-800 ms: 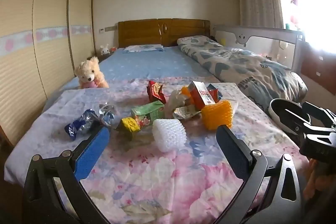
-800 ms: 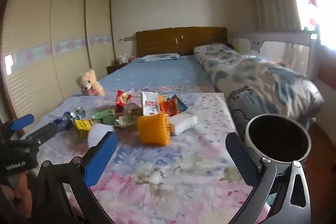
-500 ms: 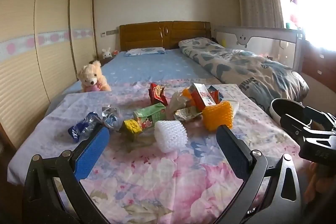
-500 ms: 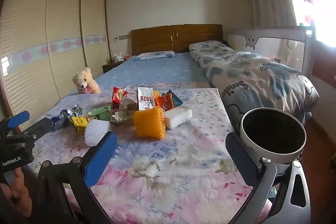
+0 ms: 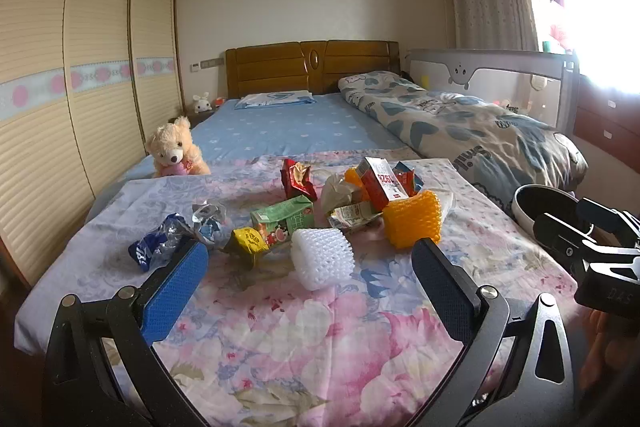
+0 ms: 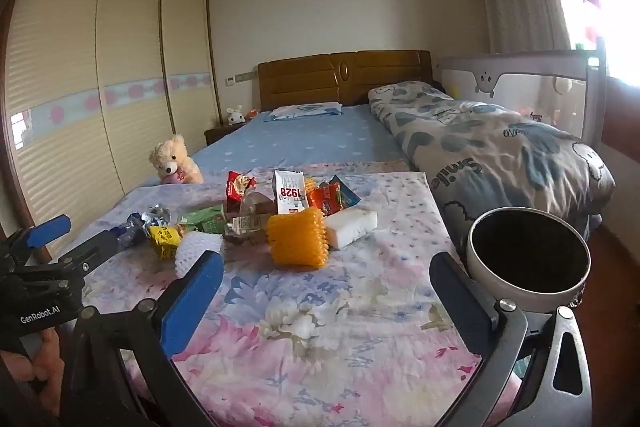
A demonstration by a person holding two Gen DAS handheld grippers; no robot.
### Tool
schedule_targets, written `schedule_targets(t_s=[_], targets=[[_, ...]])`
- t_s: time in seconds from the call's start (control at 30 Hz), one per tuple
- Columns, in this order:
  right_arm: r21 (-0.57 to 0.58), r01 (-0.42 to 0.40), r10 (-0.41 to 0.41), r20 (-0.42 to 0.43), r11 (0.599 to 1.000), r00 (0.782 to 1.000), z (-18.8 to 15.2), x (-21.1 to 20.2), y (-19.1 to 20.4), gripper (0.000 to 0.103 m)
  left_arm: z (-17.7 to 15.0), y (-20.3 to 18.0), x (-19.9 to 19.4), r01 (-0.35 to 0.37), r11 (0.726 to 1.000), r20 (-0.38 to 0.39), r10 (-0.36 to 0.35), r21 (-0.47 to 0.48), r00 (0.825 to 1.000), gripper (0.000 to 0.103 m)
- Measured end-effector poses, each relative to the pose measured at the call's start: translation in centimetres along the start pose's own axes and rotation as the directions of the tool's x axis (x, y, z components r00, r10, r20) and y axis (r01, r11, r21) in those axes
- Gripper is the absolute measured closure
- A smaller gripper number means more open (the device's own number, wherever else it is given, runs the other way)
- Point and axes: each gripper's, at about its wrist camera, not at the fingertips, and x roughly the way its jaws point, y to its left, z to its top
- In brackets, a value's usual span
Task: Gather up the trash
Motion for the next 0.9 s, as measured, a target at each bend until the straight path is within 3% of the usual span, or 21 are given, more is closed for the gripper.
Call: schedule_targets(t_s=[0.9], targets=[[-0.001,-0.003,0.003,0.003,1.0,1.0,0.1,-0.06,0.02,0.0,-0.21,-0.34,-0.11,0.01,1.0,0.001,-0.01,-0.002,1.0,0.0]])
